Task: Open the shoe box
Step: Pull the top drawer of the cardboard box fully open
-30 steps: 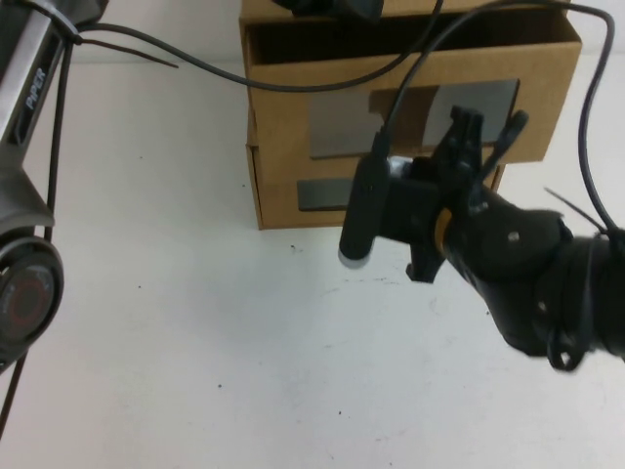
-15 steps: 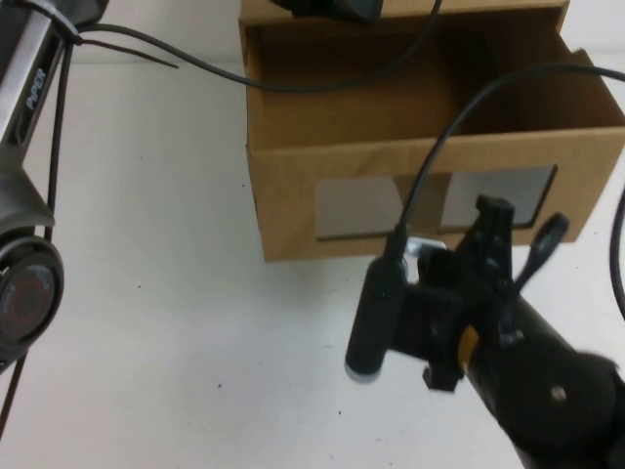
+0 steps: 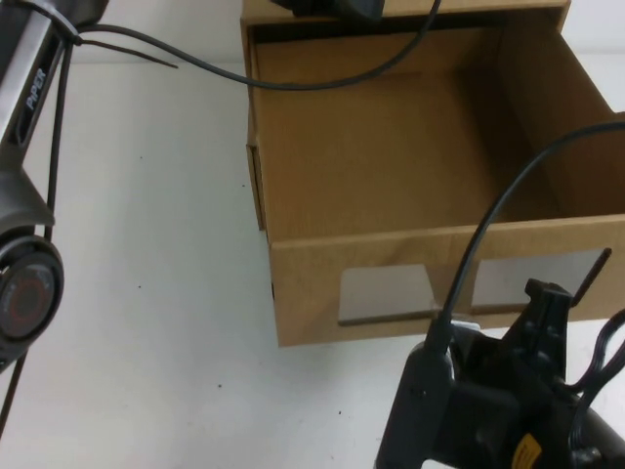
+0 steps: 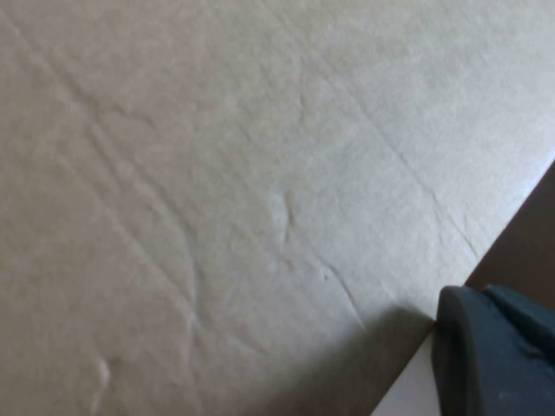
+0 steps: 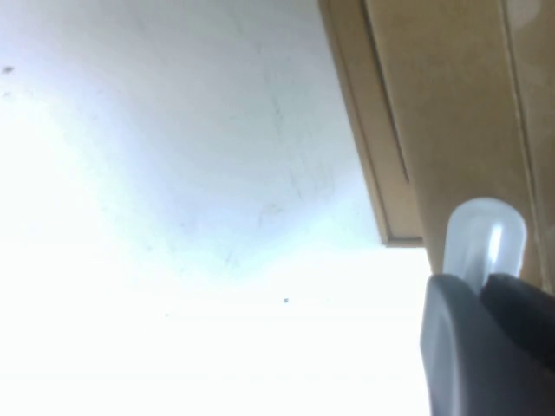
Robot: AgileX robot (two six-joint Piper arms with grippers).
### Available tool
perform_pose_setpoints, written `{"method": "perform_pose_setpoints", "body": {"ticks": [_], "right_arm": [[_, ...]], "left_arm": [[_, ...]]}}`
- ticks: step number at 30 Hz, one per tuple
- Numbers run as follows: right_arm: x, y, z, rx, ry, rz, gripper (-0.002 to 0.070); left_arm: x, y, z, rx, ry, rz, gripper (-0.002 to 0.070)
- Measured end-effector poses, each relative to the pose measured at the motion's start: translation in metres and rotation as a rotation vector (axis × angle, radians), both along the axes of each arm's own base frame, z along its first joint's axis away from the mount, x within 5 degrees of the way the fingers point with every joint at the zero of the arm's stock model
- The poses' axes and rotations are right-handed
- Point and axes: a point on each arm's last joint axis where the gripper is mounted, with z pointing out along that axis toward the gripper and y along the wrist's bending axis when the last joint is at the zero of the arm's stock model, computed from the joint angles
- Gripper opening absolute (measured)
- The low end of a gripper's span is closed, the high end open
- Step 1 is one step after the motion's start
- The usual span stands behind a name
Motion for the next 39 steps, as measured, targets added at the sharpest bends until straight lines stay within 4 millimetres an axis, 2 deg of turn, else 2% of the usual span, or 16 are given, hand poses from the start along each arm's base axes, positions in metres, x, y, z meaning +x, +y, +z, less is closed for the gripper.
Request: {"method": "perform_pose_setpoints", "body": {"ticks": [3,5,6,10,11,13,17,20,22,26,29,32,36,39], "right_arm": [[-0.002,0.001,-0.001,0.005,0.010,0.001,0.0013],[-0.003,0.000,-0.002,0.007,0.024,-0.010,0.0055],[-0.003,-0.001,-0.003,0.008,0.037,-0.021,0.0088],[-0.006,-0.003,-0.003,-0.002,0.092,-0.050,0.0323],[-0.007,-0.003,-0.001,0.000,0.102,-0.051,0.0362],[-0.010,-0.001,0.004,0.008,0.108,-0.045,0.0384],[-0.023,0.001,0.022,0.025,0.106,-0.016,0.0297],[-0.038,0.000,0.043,0.067,0.133,0.011,0.0179],[-0.053,-0.002,0.063,0.131,0.184,0.052,0.0112],[-0.080,-0.015,0.115,0.345,0.283,0.170,0.0053],[-0.086,-0.040,0.157,0.552,0.337,0.213,0.0037],[-0.078,-0.077,0.190,0.723,0.332,0.215,0.0018],[-0.063,-0.118,0.210,0.848,0.218,0.191,-0.0005],[-0.053,-0.142,0.219,0.914,0.118,0.150,-0.0013]], "left_arm": [[0.000,0.000,0.000,0.000,0.000,0.000,-0.0004],[0.000,0.000,0.000,0.000,0.000,0.000,-0.0004],[0.000,0.000,0.000,0.000,0.000,0.000,-0.0004],[-0.001,0.002,0.003,0.003,-0.008,0.005,-0.0004],[-0.001,0.002,0.004,0.004,-0.011,0.006,-0.0004],[-0.005,0.005,0.011,0.004,-0.030,0.010,-0.0004],[-0.018,0.012,0.037,-0.019,-0.104,0.018,-0.0004],[-0.034,0.019,0.064,-0.046,-0.186,0.012,-0.0004],[-0.048,0.026,0.084,-0.056,-0.257,0.008,-0.0004],[-0.083,0.047,0.125,-0.018,-0.442,0.010,-0.0004],[-0.108,0.065,0.151,0.034,-0.566,0.050,-0.0004],[-0.131,0.086,0.172,0.104,-0.664,0.130,-0.0004],[-0.160,0.111,0.188,0.191,-0.724,0.225,-0.0004],[-0.177,0.120,0.188,0.222,-0.703,0.225,-0.0004]]}}
